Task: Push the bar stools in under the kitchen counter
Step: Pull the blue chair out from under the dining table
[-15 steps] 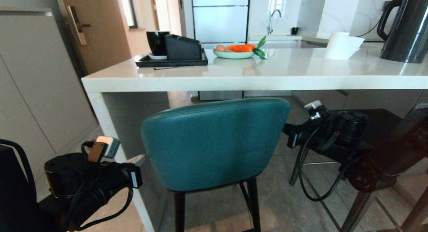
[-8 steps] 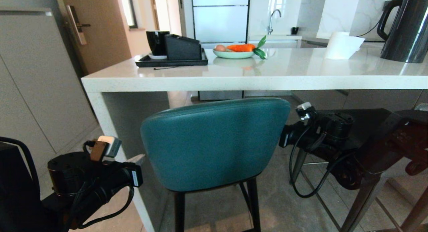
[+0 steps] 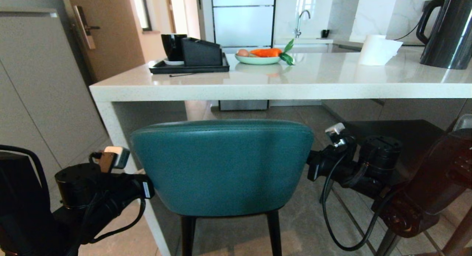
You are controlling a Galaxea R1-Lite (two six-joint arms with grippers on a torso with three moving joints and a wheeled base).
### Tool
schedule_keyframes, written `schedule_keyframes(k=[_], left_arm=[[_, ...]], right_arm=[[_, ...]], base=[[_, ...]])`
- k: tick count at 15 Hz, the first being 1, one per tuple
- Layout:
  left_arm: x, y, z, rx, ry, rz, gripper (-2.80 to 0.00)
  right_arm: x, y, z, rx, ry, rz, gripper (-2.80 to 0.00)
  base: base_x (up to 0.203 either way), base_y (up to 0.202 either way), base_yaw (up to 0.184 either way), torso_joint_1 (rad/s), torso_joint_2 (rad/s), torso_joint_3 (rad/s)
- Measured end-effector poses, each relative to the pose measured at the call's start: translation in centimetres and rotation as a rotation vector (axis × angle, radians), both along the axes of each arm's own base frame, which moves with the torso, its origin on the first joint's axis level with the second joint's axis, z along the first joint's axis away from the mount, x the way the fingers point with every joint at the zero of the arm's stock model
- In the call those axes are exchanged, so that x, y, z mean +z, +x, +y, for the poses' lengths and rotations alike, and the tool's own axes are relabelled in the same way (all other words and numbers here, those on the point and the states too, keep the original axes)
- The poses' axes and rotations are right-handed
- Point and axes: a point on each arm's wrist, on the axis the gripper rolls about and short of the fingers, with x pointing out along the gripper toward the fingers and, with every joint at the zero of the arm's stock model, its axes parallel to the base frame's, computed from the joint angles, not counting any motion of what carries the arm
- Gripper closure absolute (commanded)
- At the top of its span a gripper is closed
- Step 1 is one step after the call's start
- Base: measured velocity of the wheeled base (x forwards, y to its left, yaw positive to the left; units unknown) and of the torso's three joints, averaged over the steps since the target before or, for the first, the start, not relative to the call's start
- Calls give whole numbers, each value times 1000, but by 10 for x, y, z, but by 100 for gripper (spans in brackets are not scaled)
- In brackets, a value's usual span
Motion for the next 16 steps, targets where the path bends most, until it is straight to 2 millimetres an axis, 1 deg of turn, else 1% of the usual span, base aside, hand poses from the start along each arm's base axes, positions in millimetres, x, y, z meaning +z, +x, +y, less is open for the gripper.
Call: schedule_keyframes(k=[3,7,10,16], left_arm=[[0,1,0,-5,-1,-1,0],[0,1,-3,-16,0,-3,0],[-1,-1,-4,-25,6,6,0],[3,-4,-3,-26,2,-9,0]], right_arm=[[6,-6,-1,4,8,-15,0],[8,-11,-3,-23,13,-23,0],[7,-14,-5,-33,10,-12,0],[8,-14,-7,-51,10,-13,0]], base=[[0,0,0,0,0,0],[0,0,0,0,0,0],[-176,0,0,2,3,2],[-187,0,-1,0,1,3]])
